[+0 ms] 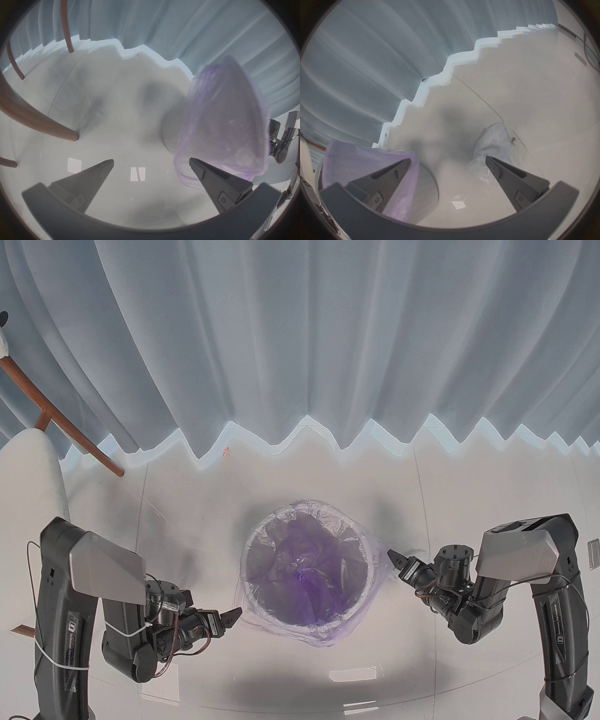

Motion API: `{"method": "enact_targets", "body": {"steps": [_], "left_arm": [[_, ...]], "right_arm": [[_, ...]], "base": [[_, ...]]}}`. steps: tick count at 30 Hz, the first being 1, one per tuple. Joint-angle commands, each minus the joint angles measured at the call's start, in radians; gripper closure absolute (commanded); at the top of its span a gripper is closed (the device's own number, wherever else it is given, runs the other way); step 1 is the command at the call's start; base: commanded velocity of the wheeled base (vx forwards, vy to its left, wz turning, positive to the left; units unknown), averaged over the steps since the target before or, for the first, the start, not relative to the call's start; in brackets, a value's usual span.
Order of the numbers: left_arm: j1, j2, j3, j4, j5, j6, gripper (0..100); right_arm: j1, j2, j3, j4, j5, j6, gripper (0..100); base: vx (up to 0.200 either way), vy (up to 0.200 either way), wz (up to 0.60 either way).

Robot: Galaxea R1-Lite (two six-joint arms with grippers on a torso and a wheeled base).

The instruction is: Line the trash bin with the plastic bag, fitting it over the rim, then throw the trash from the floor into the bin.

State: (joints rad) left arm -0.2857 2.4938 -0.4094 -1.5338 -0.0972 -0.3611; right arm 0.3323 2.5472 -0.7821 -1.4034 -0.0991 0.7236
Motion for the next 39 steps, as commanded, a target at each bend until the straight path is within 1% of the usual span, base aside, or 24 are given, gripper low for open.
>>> {"method": "enact_targets", "body": {"steps": [1,2,3,6,8,10,12,13,15,17,19,22,23,25,26,27,29,31,33,34,36,38,39], "left_arm": [[-0.032,-0.217,0.142,-0.011,-0.022,0.002,0],[-0.032,-0.217,0.142,-0.011,-0.022,0.002,0],[-0.030,-0.268,0.179,-0.011,-0.022,0.002,0],[-0.020,-0.317,0.202,-0.011,-0.024,0.004,0],[0.003,-0.385,0.210,-0.011,-0.025,0.007,0],[0.022,-0.429,0.211,-0.011,-0.024,0.025,0],[0.040,-0.474,0.215,-0.011,-0.025,0.051,0],[0.048,-0.507,0.218,-0.011,-0.025,0.063,0],[0.045,-0.566,0.230,-0.011,-0.025,0.074,0],[0.031,-0.615,0.248,-0.011,-0.027,0.077,0],[0.000,-0.661,0.264,-0.011,-0.025,0.086,0],[-0.050,-0.736,0.279,-0.009,-0.024,0.096,0],[-0.069,-0.762,0.279,-0.009,-0.024,0.097,0],[-0.069,-0.762,0.279,-0.009,-0.024,0.097,0],[-0.098,-0.829,0.268,0.011,-0.027,0.099,0],[-0.105,-0.852,0.261,0.021,-0.036,0.108,0],[-0.122,-0.889,0.216,0.032,-0.079,0.119,0],[-0.125,-0.914,0.179,0.035,-0.101,0.117,0],[-0.124,-0.966,0.126,0.058,-0.113,0.116,0],[-0.124,-0.983,0.109,0.073,-0.113,0.116,0],[-0.122,-1.015,0.076,0.113,-0.116,0.111,0],[-0.125,-1.073,0.037,0.182,-0.122,0.076,0],[-0.127,-1.087,0.032,0.195,-0.127,0.063,0]], "right_arm": [[0.001,-0.125,0.130,-0.062,0.035,0.010,0],[0.001,-0.125,0.130,-0.062,0.035,0.010,0],[0.001,-0.165,0.159,-0.072,0.056,0.017,0],[-0.001,-0.194,0.172,-0.072,0.078,0.042,0],[-0.004,-0.252,0.175,-0.068,0.102,0.132,0],[-0.003,-0.298,0.188,-0.063,0.131,0.201,0],[-0.003,-0.340,0.207,-0.062,0.159,0.237,0],[-0.003,-0.363,0.216,-0.062,0.174,0.244,0],[-0.004,-0.394,0.224,-0.062,0.179,0.244,0],[-0.004,-0.429,0.227,-0.060,0.179,0.244,0],[-0.004,-0.476,0.241,-0.058,0.182,0.244,0],[0.002,-0.579,0.264,0.011,0.203,0.244,0],[0.007,-0.616,0.267,0.057,0.220,0.244,0],[0.007,-0.616,0.267,0.057,0.220,0.244,0],[0.024,-0.726,0.267,0.212,0.274,0.247,0],[0.039,-0.763,0.268,0.273,0.292,0.247,0],[0.076,-0.826,0.281,0.385,0.319,0.241,0],[0.106,-0.866,0.287,0.443,0.322,0.238,0],[0.169,-0.967,0.285,0.546,0.317,0.229,0],[0.183,-1.009,0.277,0.586,0.317,0.227,0],[0.211,-1.108,0.239,0.739,0.319,0.227,0],[0.251,-1.167,0.126,1.005,0.319,0.229,0],[0.254,-1.170,0.103,1.058,0.319,0.229,0]], "base": [[0.000,0.000,0.00],[0.000,0.000,0.00],[0.000,0.000,0.00],[0.000,0.000,0.00],[0.000,0.000,0.00],[0.000,0.000,0.00],[0.000,0.000,0.00],[0.000,0.000,0.00],[0.000,0.000,0.00],[0.000,0.000,0.00],[0.000,0.000,0.00],[0.000,0.000,0.00],[0.000,0.000,0.00],[0.000,0.000,0.00],[0.000,0.000,0.00],[0.000,0.000,0.00],[0.000,0.000,0.00],[0.000,0.000,0.00],[0.000,0.000,0.00],[0.000,0.000,0.00],[0.000,0.000,0.00],[0.000,0.000,0.00],[0.000,0.000,0.00]]}}
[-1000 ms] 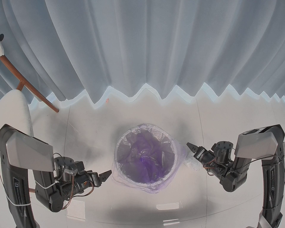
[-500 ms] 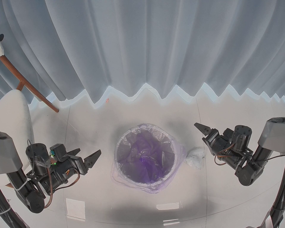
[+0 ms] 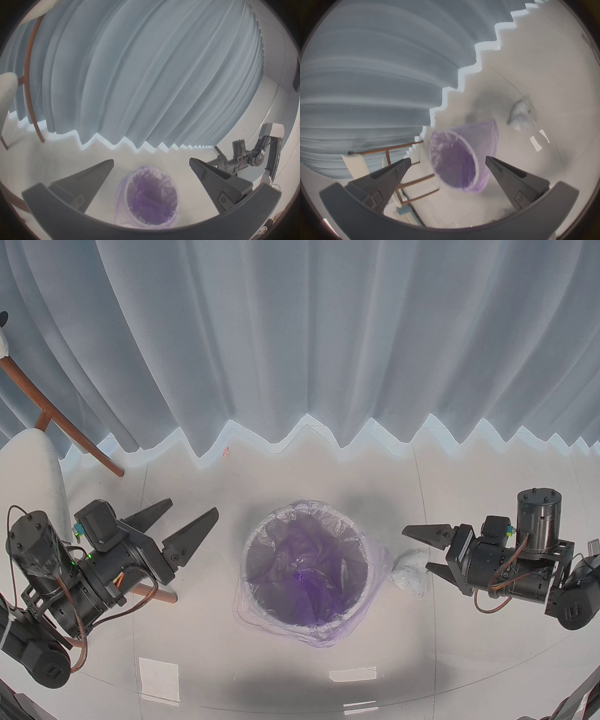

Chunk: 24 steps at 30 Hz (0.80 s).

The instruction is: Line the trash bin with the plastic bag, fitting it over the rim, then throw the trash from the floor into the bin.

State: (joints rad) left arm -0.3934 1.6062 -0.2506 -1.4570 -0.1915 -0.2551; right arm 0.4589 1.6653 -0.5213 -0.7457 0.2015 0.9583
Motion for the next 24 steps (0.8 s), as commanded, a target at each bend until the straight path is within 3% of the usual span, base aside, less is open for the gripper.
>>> {"method": "enact_targets", "body": {"steps": [1,2,3,5,8,9,15,24], "left_arm": [[-0.022,-0.244,-0.137,0.156,-0.060,-0.072,0],[-0.022,-0.244,-0.137,0.156,-0.060,-0.072,0],[-0.024,-0.298,-0.147,0.224,-0.118,-0.098,0],[-0.012,-0.341,-0.147,0.302,-0.187,-0.101,0],[-0.012,-0.365,-0.151,0.348,-0.241,-0.105,0],[-0.012,-0.371,-0.153,0.348,-0.263,-0.118,0],[0.005,-0.371,-0.220,0.346,-0.246,-0.184,0],[0.033,-0.377,-0.219,0.346,-0.247,-0.191,0]], "right_arm": [[0.130,-0.286,-0.217,0.525,0.018,-0.009,0],[0.130,-0.286,-0.217,0.525,0.018,-0.009,0],[0.130,-0.271,-0.278,0.600,0.016,-0.009,0],[0.129,-0.240,-0.298,0.598,0.001,-0.009,0],[0.130,-0.205,-0.299,0.605,-0.048,-0.021,0],[0.133,-0.160,-0.296,0.608,-0.108,-0.053,0],[0.210,-0.093,-0.298,0.614,-0.200,-0.082,0],[0.271,0.077,-0.339,0.597,-0.205,0.022,0]], "base": [[0.000,0.000,0.00],[0.000,0.000,0.00],[0.000,0.000,0.00],[0.000,0.000,0.00],[0.000,0.000,0.00],[0.000,0.000,0.00],[0.000,0.000,0.00],[0.000,0.000,0.00]]}}
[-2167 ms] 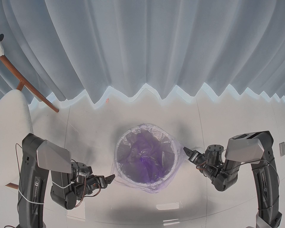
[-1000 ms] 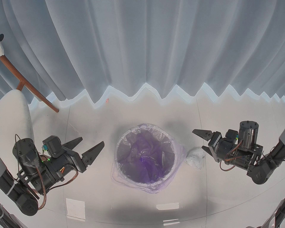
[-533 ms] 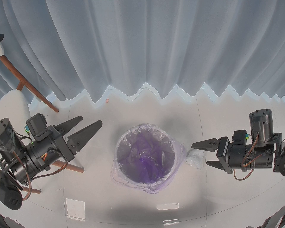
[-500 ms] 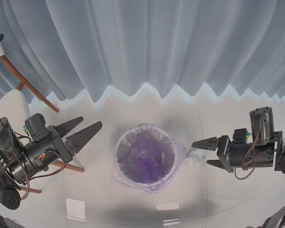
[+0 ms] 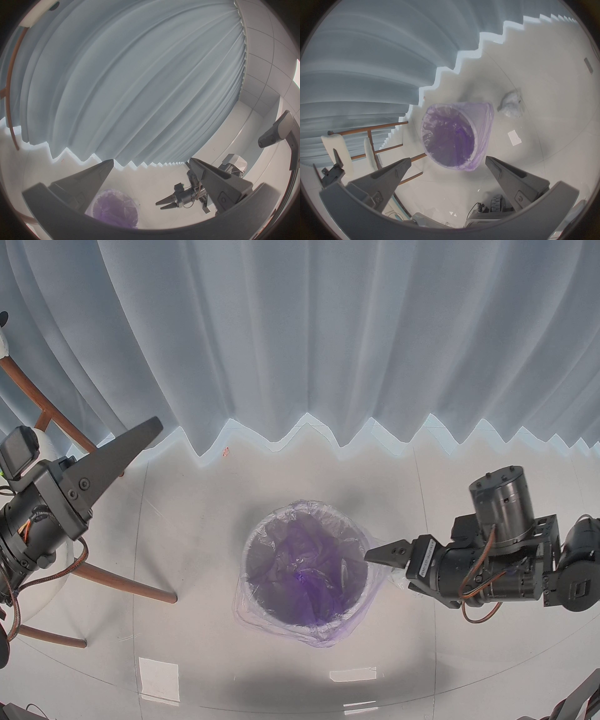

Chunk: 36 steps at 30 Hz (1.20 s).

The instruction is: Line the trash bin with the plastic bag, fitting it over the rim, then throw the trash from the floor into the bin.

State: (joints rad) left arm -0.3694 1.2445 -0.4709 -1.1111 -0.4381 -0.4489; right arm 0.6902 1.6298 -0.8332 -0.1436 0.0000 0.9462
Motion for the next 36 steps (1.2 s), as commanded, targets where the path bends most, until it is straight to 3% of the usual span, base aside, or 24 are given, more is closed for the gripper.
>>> {"method": "enact_targets", "body": {"steps": [1,10,31,36], "left_arm": [[0.010,-0.017,0.005,0.000,0.001,0.006,0],[0.032,-0.014,0.009,0.002,0.001,0.058,0],[0.032,-0.011,0.020,0.011,0.001,0.059,0],[0.070,-0.011,0.017,0.011,-0.005,0.059,0]], "right_arm": [[0.048,0.124,-0.027,-0.008,-0.009,0.034,0],[0.052,0.255,-0.026,-0.090,-0.095,0.034,0],[0.061,0.538,-0.181,-0.093,-0.156,0.085,0],[0.052,0.617,-0.253,-0.088,-0.155,0.098,0]], "base": [[0.000,0.000,0.00],[0.000,0.000,0.00],[0.000,0.000,0.00],[0.000,0.000,0.00]]}}
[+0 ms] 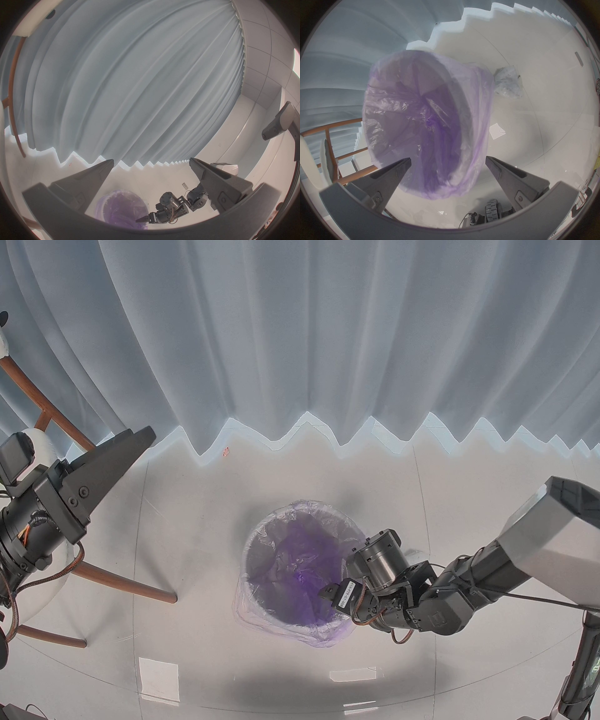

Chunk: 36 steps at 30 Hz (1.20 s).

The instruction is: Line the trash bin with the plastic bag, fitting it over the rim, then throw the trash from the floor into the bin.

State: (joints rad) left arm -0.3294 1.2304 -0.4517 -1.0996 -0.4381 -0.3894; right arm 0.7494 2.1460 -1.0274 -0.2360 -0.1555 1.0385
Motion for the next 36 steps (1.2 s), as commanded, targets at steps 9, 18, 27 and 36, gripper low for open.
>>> {"method": "enact_targets", "body": {"steps": [9,18,27,36], "left_arm": [[0.041,0.003,-0.002,0.000,-0.008,0.000,0],[0.043,0.001,-0.002,0.000,-0.008,0.000,0],[0.043,0.003,-0.001,0.001,-0.008,0.000,0],[0.041,0.015,0.022,0.006,-0.010,0.000,0]], "right_arm": [[-0.008,0.150,-0.092,0.003,-0.001,0.012,0],[-0.039,0.167,-0.100,0.007,-0.004,0.006,100],[-0.087,0.075,-0.051,0.012,-0.002,-0.212,100],[-0.173,0.038,0.093,-0.095,0.008,-0.512,100]], "base": [[0.000,0.000,0.00],[0.000,0.000,0.00],[0.000,0.000,0.00],[0.000,0.000,0.00]]}}
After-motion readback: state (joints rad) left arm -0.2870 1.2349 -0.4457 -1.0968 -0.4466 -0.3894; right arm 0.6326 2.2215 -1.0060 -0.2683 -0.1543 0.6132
